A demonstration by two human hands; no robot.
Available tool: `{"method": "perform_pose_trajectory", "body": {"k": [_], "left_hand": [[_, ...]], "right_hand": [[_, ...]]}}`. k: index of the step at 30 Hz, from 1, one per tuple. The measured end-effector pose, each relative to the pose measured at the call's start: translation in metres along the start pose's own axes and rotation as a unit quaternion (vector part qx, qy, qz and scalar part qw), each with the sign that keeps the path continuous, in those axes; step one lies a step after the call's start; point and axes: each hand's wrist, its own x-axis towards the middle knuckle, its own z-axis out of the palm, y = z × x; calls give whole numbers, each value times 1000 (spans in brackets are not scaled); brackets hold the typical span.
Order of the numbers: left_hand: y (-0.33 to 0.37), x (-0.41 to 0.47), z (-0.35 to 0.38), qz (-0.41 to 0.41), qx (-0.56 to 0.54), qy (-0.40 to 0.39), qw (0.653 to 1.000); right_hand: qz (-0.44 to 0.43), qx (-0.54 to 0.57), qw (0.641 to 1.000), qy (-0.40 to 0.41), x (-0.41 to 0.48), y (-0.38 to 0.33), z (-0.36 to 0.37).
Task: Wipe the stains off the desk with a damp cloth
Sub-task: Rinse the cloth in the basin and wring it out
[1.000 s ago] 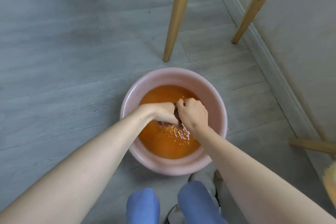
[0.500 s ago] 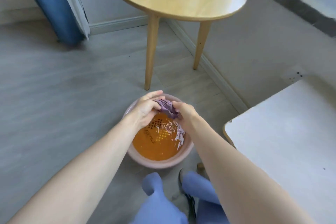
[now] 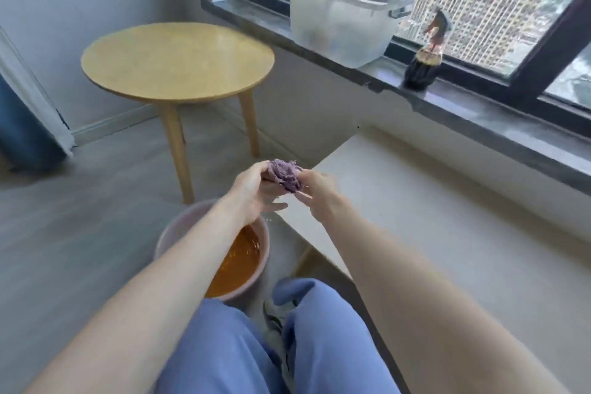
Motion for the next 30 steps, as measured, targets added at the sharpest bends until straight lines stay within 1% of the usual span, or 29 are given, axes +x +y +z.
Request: {"method": "perform_pose_trajectory", "body": {"k": [1,4,5,7,8,10,12,14,15,17,19,21,22,24,25,26,27,28,30], "left_hand": [[-2,-6,20,-6,-5,-16,1000],[-9,-25,73,30,48,-35,998],[-12,-30,90,32,59,-52,996],[-16,-42,123,24,79,-98,992],[-17,-48,137,19,96,-119,988],[-20,-58,168,5,155,-161,975],[-27,-64,197,-2,242,-194,951],[-34,-65,217,-8,300,-202,932],[-38,-65,227,-19,307,-197,931],[-48,-62,248,-71,310,-166,933],[-57,-60,265,-133,307,-150,930],[-68,-57,282,-163,325,-135,922],[-74,-55,288,-158,362,-129,910],[-87,-52,302,-107,457,-120,875],[-91,-50,308,-62,470,-122,872],[-95,-50,316,-21,456,-130,880],[-98,-50,326,3,430,-145,891],[-99,-51,336,9,407,-163,899],[-103,-53,357,-5,407,-206,890]], "right_hand": [[-12,-5,1000,21,-11,-5,-18],[-34,-1,996,83,-36,-22,-70],[-44,15,992,119,-42,-28,-89],[-40,75,976,202,-54,-40,-127],[-26,123,964,234,-60,-44,-143],[-6,195,944,267,-75,-51,-180],[-11,214,937,275,-88,-55,-219],[-13,191,942,274,-99,-57,-249],[-12,177,943,280,-103,-59,-264],[6,185,938,293,-112,-61,-293],[28,212,937,278,-117,-61,-315],[14,224,937,267,-115,-58,-335],[3,230,939,255,-114,-56,-342],[-14,247,943,222,-118,-57,-357],[-23,242,948,205,-120,-57,-363],[-31,232,953,191,-122,-57,-370],[-38,216,959,177,-123,-57,-376],[-43,206,964,162,-121,-56,-381],[-45,193,971,132,-119,-54,-387]]}}
